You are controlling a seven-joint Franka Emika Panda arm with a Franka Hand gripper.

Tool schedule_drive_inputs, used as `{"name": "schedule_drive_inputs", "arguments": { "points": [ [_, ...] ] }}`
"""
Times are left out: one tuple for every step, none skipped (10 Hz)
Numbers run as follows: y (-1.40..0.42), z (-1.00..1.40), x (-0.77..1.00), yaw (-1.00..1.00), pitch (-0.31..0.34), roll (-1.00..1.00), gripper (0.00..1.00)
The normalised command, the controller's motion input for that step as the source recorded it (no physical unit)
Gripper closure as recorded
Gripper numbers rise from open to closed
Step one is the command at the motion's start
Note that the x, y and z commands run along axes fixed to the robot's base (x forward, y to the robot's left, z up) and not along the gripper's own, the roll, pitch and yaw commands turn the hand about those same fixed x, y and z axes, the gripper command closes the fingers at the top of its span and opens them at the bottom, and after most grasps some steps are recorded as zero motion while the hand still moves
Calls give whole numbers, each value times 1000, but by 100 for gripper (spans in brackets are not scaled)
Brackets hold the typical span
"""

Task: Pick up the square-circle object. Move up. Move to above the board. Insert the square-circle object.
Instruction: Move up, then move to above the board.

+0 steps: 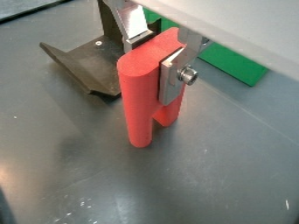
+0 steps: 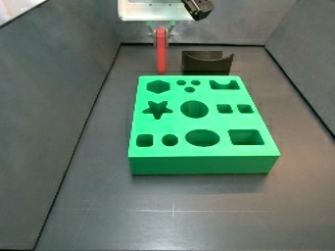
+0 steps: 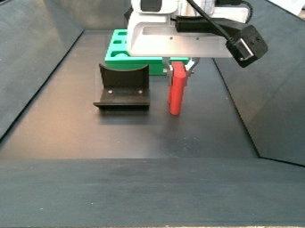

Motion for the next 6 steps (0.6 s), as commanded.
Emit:
{"name": "schedule_drive_inputs", "arguments": {
  "points": [
    [0, 833, 0, 0, 0, 0, 100],
    [55, 803, 20, -51, 6, 9, 100],
    [55, 727, 9, -53, 31, 12, 100],
    [35, 535, 4, -45, 65, 25, 100],
    [21, 323, 3, -31, 71, 45, 100],
    [-23, 1000, 188, -367, 136, -270, 100]
  ]
}}
